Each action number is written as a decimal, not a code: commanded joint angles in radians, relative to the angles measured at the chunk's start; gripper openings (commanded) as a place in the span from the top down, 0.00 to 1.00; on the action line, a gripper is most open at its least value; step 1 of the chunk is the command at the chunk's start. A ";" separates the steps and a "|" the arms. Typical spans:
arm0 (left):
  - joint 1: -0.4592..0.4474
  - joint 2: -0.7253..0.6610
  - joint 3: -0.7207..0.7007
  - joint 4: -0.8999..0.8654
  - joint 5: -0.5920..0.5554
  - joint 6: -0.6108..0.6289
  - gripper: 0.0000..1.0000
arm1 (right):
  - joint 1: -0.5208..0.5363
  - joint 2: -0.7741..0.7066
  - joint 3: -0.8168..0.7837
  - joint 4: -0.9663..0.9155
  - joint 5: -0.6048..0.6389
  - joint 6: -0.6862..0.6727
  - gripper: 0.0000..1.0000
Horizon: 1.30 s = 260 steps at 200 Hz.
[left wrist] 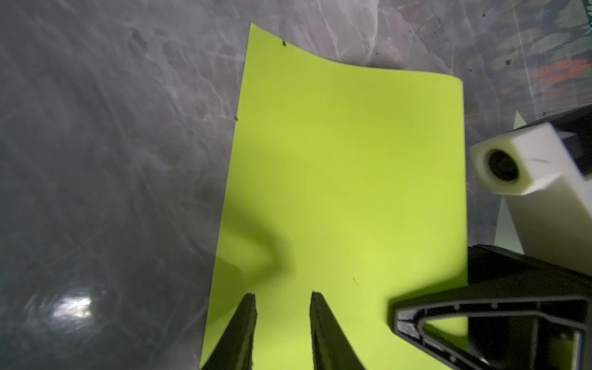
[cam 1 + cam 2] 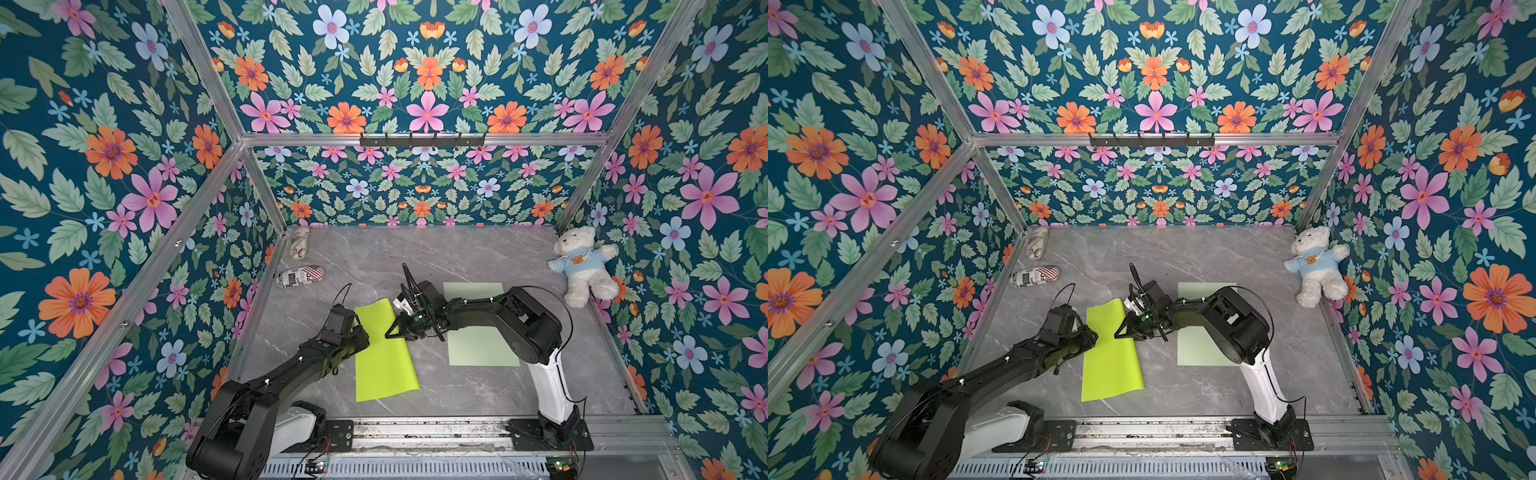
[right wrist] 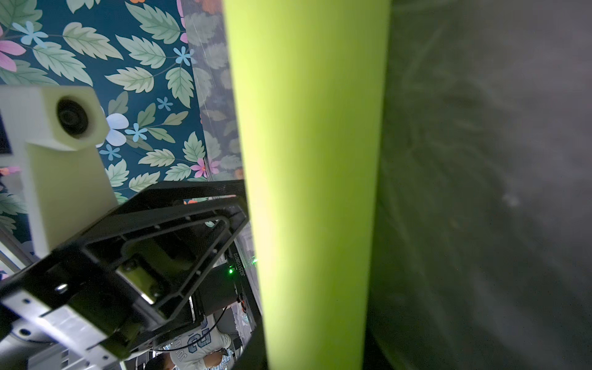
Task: Fold the rectangular paper in half along the long edge
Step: Pick up the paper from the center of the board.
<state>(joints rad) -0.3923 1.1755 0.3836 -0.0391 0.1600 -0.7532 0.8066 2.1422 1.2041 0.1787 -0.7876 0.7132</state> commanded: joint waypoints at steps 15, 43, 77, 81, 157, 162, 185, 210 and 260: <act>0.002 -0.057 0.020 -0.049 -0.031 0.004 0.68 | -0.003 -0.005 -0.013 0.017 -0.017 0.033 0.71; 0.024 -0.161 0.073 -0.149 -0.066 0.044 0.67 | -0.014 -0.021 -0.021 0.034 -0.028 0.044 0.71; 0.040 -0.172 0.081 -0.181 -0.022 0.043 0.67 | -0.041 -0.038 -0.040 0.001 -0.013 0.017 0.71; 0.040 -0.164 0.081 -0.183 -0.014 0.043 0.68 | -0.042 -0.040 -0.042 -0.002 -0.012 0.013 0.71; 0.038 -0.042 0.064 -0.177 0.073 0.054 0.79 | -0.057 -0.031 -0.046 -0.004 0.019 0.009 0.70; 0.036 -0.036 0.064 -0.185 0.072 0.057 0.80 | -0.058 -0.030 -0.046 -0.001 0.023 0.012 0.70; 0.035 -0.017 0.056 -0.198 0.077 0.071 0.81 | -0.063 -0.029 -0.050 0.006 0.029 0.015 0.70; 0.034 0.000 0.042 -0.195 0.076 0.079 0.83 | -0.065 -0.029 -0.052 0.014 0.031 0.017 0.69; 0.019 0.057 0.019 -0.152 0.070 0.085 0.87 | -0.065 -0.022 -0.055 0.019 0.029 0.018 0.64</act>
<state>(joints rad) -0.3637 1.2076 0.4160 -0.1699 0.2481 -0.6807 0.7414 2.1128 1.1515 0.2150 -0.7891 0.7349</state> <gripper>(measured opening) 0.145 0.340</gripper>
